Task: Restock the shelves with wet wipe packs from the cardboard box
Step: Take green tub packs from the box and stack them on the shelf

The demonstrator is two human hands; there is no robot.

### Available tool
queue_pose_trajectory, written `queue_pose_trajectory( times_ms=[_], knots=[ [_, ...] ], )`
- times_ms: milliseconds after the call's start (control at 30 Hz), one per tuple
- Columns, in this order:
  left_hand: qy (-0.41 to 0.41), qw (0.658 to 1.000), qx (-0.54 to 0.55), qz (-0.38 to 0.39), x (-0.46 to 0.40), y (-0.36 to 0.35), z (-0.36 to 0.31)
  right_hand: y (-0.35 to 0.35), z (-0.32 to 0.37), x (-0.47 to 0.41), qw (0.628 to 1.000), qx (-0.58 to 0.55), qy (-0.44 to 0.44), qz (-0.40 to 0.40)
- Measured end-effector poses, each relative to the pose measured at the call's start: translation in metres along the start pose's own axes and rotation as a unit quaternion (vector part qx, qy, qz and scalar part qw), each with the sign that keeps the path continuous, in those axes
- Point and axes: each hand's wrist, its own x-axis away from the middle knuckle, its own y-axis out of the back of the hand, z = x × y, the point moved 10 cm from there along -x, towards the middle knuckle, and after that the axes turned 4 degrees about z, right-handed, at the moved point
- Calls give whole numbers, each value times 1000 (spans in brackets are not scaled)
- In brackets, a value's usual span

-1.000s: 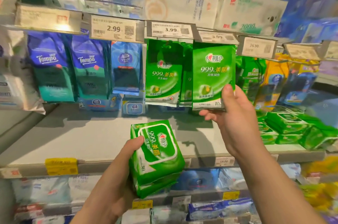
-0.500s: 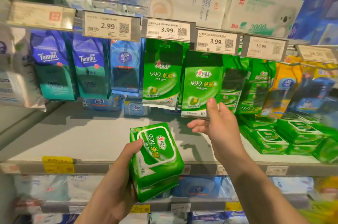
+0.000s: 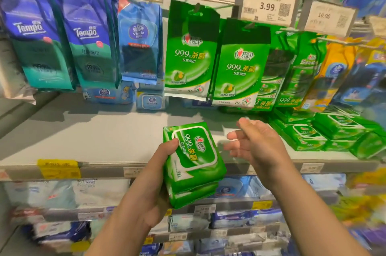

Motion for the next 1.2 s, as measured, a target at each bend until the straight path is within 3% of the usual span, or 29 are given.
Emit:
queue_pose_trajectory(
  times_ms=[267, 433, 633, 767, 833, 900, 1000, 1200],
  knots=[
    [47, 996, -17, 68, -36, -39, 47, 42, -30, 52, 989, 147, -22, 15],
    [98, 990, -39, 95, -47, -90, 93, 105, -30, 82, 974, 218, 1, -57],
    [134, 983, -37, 118, -58, -171, 147, 186, -27, 103, 970, 216, -1, -110],
    [141, 980, -46, 133, -73, -235, 182, 224, -15, 119, 973, 212, -11, -93],
    [102, 983, -64, 141, -83, -253, 191, 235, -11, 120, 976, 213, -23, -30],
    [71, 985, -84, 131, -93, -269, 200, 249, -7, 113, 961, 273, -27, -5],
    [145, 981, -75, 103, -94, -287, 228, 289, -9, 101, 934, 343, -25, -98],
    [103, 988, -86, 81, -114, -289, 220, 301, -1, 62, 896, 438, -49, -57]
  ],
)
